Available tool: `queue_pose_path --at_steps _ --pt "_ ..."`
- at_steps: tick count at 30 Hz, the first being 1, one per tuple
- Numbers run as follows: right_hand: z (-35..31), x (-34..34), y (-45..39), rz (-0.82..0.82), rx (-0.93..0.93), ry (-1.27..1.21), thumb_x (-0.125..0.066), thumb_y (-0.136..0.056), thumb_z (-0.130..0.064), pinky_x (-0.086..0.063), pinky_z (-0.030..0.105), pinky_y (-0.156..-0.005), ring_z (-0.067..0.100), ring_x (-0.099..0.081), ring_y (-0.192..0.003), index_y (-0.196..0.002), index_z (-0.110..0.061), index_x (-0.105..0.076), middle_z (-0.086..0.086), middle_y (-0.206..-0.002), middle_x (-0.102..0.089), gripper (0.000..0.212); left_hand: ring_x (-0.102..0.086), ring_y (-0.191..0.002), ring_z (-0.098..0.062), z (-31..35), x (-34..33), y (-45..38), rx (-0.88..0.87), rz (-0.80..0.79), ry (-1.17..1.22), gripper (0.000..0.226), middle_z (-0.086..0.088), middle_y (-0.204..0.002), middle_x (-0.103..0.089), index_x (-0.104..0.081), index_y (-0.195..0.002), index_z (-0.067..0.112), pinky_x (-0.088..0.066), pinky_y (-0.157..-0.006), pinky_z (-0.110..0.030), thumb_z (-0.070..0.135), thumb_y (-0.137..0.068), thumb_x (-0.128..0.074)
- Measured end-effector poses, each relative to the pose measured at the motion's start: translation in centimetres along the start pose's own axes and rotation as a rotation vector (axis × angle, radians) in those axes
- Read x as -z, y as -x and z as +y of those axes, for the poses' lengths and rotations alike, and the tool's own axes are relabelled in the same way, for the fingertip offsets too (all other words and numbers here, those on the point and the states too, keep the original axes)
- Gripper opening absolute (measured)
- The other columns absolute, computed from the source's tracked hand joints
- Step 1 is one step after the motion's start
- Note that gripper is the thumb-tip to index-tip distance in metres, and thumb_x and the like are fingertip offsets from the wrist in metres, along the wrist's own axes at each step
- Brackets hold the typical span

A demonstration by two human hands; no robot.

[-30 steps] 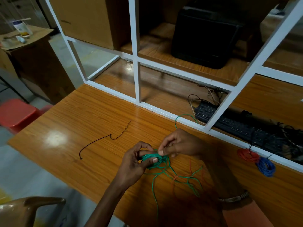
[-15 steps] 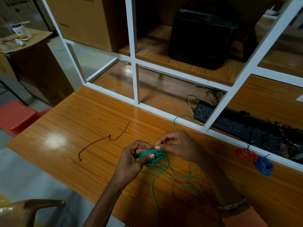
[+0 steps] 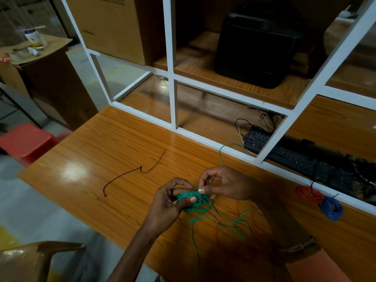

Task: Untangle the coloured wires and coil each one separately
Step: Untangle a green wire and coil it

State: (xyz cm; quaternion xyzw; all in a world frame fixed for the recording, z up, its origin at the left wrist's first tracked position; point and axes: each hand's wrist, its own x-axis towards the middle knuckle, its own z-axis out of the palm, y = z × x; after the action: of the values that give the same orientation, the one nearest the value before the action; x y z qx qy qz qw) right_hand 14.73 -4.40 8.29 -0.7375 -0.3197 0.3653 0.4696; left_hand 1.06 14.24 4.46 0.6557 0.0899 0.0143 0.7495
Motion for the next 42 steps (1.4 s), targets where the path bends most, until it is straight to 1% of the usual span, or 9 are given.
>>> queue_pose_path --at_steps 2,5,13,18,24,29,34,40,42 --pt "0.0 0.0 0.4 0.017 0.026 -0.003 -0.078 -0.091 -0.015 -0.055 0.026 -0.064 0.020 -0.066 -0.085 -0.094 -0.009 -0.071 0.011 -0.094 -0.070 0.010 -0.077 -0.095 -0.026 0.2 -0.4 0.0 0.007 0.000 0.038 0.031 -0.016 -0.100 -0.081 -0.065 -0.112 0.003 -0.062 -0.079 -0.035 0.005 -0.084 -0.080" --pt "-0.1 0.3 1.2 0.098 0.096 -0.014 -0.076 -0.091 -0.010 -0.048 0.018 -0.073 0.004 -0.062 -0.083 -0.092 -0.012 -0.070 -0.006 -0.088 -0.069 0.006 -0.075 -0.099 -0.026 0.5 -1.4 -0.3 -0.003 0.017 0.069 0.026 -0.018 -0.103 -0.080 -0.073 -0.111 0.004 -0.061 -0.083 -0.035 0.003 -0.085 -0.079" --pt "0.1 1.8 3.6 0.109 0.180 0.054 -0.072 -0.095 -0.010 -0.049 0.026 -0.082 0.014 -0.060 -0.090 -0.095 -0.012 -0.067 0.011 -0.093 -0.067 0.006 -0.073 -0.100 -0.026 0.7 -4.4 0.3 -0.061 0.000 0.048 0.024 -0.022 -0.107 -0.077 -0.072 -0.113 -0.003 -0.059 -0.085 -0.035 0.001 -0.089 -0.076" --pt "0.4 2.5 5.0 0.148 0.164 0.083 -0.069 -0.098 -0.016 -0.049 0.027 -0.080 0.010 -0.058 -0.091 -0.095 -0.017 -0.064 -0.005 -0.091 -0.063 0.006 -0.073 -0.094 -0.024 1.1 -6.0 0.5 -0.046 -0.053 0.054 0.025 -0.026 -0.105 -0.075 -0.069 -0.113 -0.005 -0.058 -0.080 -0.028 0.002 -0.090 -0.075" --pt "0.5 2.6 6.2 0.254 0.210 0.093 -0.067 -0.099 -0.016 -0.045 0.025 -0.069 0.000 -0.056 -0.080 -0.098 -0.013 -0.063 -0.003 -0.091 -0.060 0.005 -0.072 -0.089 -0.022 1.6 -7.0 0.4 -0.064 -0.078 0.049 0.022 -0.023 -0.099 -0.076 -0.071 -0.111 -0.001 -0.058 -0.079 -0.028 0.003 -0.090 -0.074" --pt "0.6 2.2 6.3 0.373 0.241 -0.059 -0.073 -0.095 -0.012 -0.054 0.052 -0.083 0.030 -0.065 -0.098 -0.097 -0.008 -0.067 0.011 -0.098 -0.068 0.007 -0.074 -0.080 -0.024 1.4 -7.8 0.5 -0.076 0.043 0.104 0.023 -0.018 -0.094 -0.078 -0.074 -0.110 -0.001 -0.059 -0.075 -0.029 0.006 -0.088 -0.075" --pt "0.2 2.3 6.5 0.321 0.215 -0.124 -0.080 -0.088 -0.009 -0.055 0.033 -0.087 0.016 -0.068 -0.092 -0.100 -0.004 -0.074 0.008 -0.098 -0.075 0.015 -0.075 -0.079 -0.023 1.1 -8.0 0.6 -0.070 0.101 0.119 0.020 -0.018 -0.095 -0.078 -0.075 -0.111 -0.001 -0.058 -0.073 -0.027 0.000 -0.091 -0.072" --pt "0.0 2.8 6.4 0.292 0.170 -0.142 -0.084 -0.084 -0.010 -0.054 0.028 -0.089 0.015 -0.070 -0.096 -0.112 -0.008 -0.072 0.007 -0.101 -0.077 0.030 -0.075 -0.082 -0.026 1.2 -7.8 0.5 -0.063 0.073 0.125 0.021 -0.021 -0.099 -0.078 -0.076 -0.111 0.002 -0.059 -0.074 -0.029 0.003 -0.090 -0.074" --pt "0.1 3.1 6.4 0.271 0.168 -0.095 -0.083 -0.086 -0.013 -0.055 0.034 -0.091 0.019 -0.070 -0.097 -0.103 -0.011 -0.076 0.005 -0.101 -0.077 0.018 -0.075 -0.082 -0.026 1.3 -7.9 0.6 -0.061 0.059 0.129 0.019 -0.021 -0.098 -0.078 -0.079 -0.107 0.008 -0.059 -0.074 -0.029 0.005 -0.089 -0.075"
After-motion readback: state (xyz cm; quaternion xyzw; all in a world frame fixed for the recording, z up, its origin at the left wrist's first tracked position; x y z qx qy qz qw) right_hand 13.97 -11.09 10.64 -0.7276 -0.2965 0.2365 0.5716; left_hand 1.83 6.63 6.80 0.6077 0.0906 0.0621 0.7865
